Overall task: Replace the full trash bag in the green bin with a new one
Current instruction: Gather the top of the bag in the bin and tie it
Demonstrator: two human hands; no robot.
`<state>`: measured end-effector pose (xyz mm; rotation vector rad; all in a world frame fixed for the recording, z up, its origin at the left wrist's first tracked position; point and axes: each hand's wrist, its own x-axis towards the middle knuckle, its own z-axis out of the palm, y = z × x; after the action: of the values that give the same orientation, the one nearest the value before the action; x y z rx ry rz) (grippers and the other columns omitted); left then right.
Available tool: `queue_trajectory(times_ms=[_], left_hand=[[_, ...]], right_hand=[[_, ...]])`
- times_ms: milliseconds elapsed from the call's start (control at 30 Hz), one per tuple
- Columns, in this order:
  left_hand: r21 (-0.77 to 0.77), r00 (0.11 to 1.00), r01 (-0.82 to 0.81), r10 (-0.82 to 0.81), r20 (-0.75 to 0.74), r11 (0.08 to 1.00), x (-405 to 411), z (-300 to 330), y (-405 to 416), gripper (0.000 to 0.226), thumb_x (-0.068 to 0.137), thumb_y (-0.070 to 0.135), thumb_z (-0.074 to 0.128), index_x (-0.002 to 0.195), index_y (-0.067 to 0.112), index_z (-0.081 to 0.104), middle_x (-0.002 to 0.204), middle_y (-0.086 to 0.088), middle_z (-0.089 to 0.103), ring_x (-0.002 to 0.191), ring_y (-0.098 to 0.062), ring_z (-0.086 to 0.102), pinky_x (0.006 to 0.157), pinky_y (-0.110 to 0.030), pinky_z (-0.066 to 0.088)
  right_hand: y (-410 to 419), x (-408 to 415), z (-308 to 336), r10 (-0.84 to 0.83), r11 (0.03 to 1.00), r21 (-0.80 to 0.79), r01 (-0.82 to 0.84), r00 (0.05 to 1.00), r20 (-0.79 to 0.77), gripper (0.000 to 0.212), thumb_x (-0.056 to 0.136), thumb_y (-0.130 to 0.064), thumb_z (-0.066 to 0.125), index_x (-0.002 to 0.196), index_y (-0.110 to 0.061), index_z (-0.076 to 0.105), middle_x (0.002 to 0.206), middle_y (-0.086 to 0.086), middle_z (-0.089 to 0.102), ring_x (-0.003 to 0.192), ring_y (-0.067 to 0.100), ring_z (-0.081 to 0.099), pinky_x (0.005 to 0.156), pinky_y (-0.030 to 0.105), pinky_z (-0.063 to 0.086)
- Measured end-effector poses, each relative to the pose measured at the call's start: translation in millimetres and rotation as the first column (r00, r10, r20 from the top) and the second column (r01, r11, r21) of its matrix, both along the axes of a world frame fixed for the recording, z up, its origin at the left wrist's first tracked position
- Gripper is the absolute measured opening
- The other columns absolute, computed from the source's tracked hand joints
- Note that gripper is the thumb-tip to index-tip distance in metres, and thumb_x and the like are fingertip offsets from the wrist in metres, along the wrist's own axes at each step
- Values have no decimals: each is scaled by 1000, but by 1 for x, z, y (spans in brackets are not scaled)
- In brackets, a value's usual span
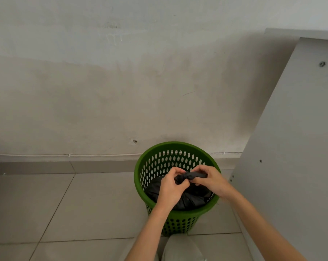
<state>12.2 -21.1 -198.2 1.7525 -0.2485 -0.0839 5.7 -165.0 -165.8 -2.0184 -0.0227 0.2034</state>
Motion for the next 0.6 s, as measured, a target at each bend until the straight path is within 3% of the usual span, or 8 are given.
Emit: queue_trajectory(times_ms=[133,200,267,367,433,533,600], left_hand=[[-219,989,45,-74,-125,975,0,-5,4,15,83,12,63,93,22,57,100,2,64,97,-7,61,83,-16,51],[-422,958,-1,-120,-260,907,-2,-8,4,17,84,22,58,98,14,59,102,-4,64,100,-15,61,89,-26,51],[-559,908,-45,-199,-368,828,-2,-6,6,18,89,16,51,103,8,60,102,-8,64,99,-18,61,88,-27,52],[-565,846,28,-320,-426,825,2,1,13,27,95,9,42,115,0,57,109,-10,64,103,-18,60,85,-23,53],[-538,849,38,-311,-427,842,4,4,13,25,95,8,42,109,0,61,104,-9,66,100,-18,61,82,-23,53],[-554,882,-90,-191,-430,828,5,10,8,17,93,3,45,89,6,61,93,-10,64,88,-19,61,74,-25,51],[-578,888,-166,-133,-440,799,3,9,3,18,93,2,43,83,7,58,90,-11,62,85,-21,59,74,-28,50]], right_hand=[[1,-2,-3,-63,997,-40,67,993,95,22,79,-3,63,75,-23,56,77,-7,57,77,11,54,75,27,45],[5,-4,-4,-89,994,-43,96,988,129,25,79,-2,62,73,-24,54,76,-8,56,75,9,54,73,24,44],[8,-6,-3,-74,996,-42,82,985,153,26,79,-1,62,72,-25,53,77,-10,55,76,5,53,72,19,43],[9,-7,-3,-70,994,-67,85,978,197,27,80,-1,62,75,-26,55,80,-13,57,79,1,53,70,11,41],[9,-8,-5,-101,994,-28,108,974,201,24,81,-1,61,79,-25,56,84,-12,59,82,1,56,72,10,46],[13,-10,-9,-157,976,167,137,981,114,20,86,0,57,84,-20,56,90,-6,60,87,6,59,76,18,55],[16,-10,-11,-197,933,310,181,980,19,16,87,0,54,85,-15,56,91,-2,59,87,8,60,70,15,56]])
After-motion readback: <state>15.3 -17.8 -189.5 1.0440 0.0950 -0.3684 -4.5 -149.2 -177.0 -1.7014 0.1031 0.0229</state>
